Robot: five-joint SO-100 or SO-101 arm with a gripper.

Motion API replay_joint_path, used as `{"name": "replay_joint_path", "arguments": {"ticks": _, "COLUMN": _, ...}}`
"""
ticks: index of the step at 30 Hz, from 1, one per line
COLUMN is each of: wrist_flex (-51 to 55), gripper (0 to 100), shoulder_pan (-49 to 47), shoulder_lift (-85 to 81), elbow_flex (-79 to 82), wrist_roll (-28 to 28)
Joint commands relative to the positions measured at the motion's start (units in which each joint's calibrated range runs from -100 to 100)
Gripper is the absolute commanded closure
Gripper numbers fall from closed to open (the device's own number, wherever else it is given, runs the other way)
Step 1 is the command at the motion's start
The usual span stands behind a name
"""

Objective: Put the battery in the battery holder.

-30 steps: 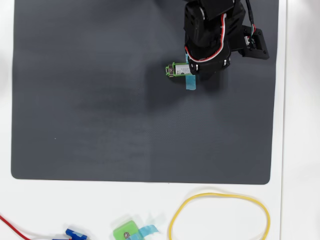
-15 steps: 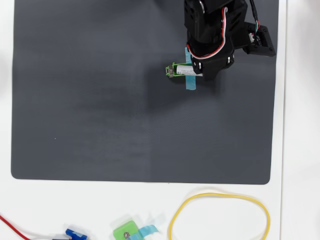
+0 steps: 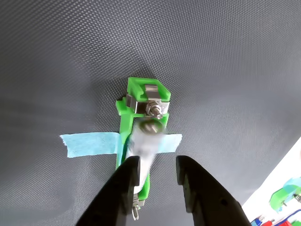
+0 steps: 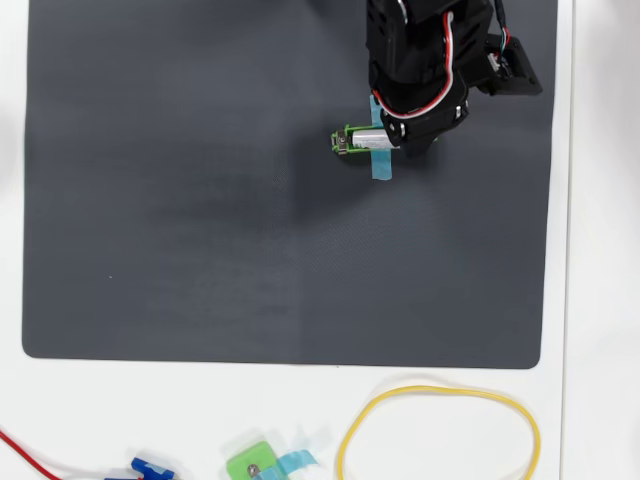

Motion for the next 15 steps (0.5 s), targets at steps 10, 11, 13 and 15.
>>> {"name": "replay_joint_path", "arguments": {"ticks": 10, "wrist_flex": 0.59, "gripper": 94, "shoulder_pan": 4.05, "shoulder_lift": -1.60, "elbow_flex": -3.40, "wrist_roll": 2.32}}
{"name": "replay_joint_path", "arguments": {"ticks": 11, "wrist_flex": 0.59, "gripper": 94, "shoulder_pan": 3.95, "shoulder_lift": -1.60, "elbow_flex": -3.40, "wrist_roll": 2.32}}
{"name": "replay_joint_path", "arguments": {"ticks": 13, "wrist_flex": 0.50, "gripper": 95, "shoulder_pan": 3.64, "shoulder_lift": -1.60, "elbow_flex": -3.49, "wrist_roll": 2.32}}
{"name": "replay_joint_path", "arguments": {"ticks": 15, "wrist_flex": 0.24, "gripper": 100, "shoulder_pan": 3.22, "shoulder_lift": -1.60, "elbow_flex": -3.49, "wrist_roll": 2.27}}
